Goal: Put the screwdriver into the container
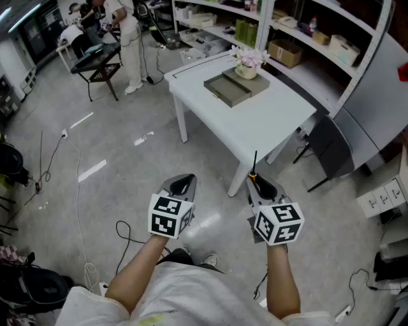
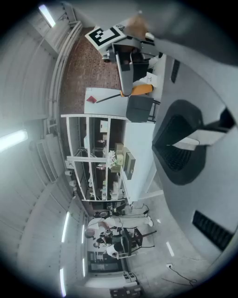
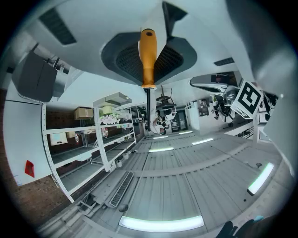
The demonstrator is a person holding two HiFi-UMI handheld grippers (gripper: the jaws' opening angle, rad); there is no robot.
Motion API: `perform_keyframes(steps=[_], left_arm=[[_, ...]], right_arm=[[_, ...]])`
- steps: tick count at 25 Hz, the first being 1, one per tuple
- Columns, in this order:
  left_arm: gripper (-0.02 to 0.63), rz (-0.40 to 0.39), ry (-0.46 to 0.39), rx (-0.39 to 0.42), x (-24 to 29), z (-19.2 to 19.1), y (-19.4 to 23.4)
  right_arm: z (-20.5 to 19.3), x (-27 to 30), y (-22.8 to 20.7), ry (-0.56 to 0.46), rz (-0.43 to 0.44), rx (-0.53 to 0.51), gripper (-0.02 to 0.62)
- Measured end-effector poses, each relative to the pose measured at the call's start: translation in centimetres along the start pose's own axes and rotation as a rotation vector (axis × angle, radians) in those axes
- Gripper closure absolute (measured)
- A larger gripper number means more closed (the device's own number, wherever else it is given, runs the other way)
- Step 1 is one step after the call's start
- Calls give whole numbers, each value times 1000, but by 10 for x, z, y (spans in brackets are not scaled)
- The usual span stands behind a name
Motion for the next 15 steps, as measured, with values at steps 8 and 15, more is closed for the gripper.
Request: perform_keyframes(steps=[8, 15], left_arm=[[601, -4, 1, -6, 24, 7, 21], [601, -35, -3, -4, 79, 25, 44]], right_arm=[[0, 25, -5, 19, -2, 13, 518], [11, 64, -38, 38, -43, 18, 518]])
Point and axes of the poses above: the fingertips, and each gripper's own axes: x forward along the fingers, y to its left, z out of its top, the point moved 3 cm from there along -x, backward along the fingers, and after that the axes turned 14 degrees about z, right-handed, at the moved point
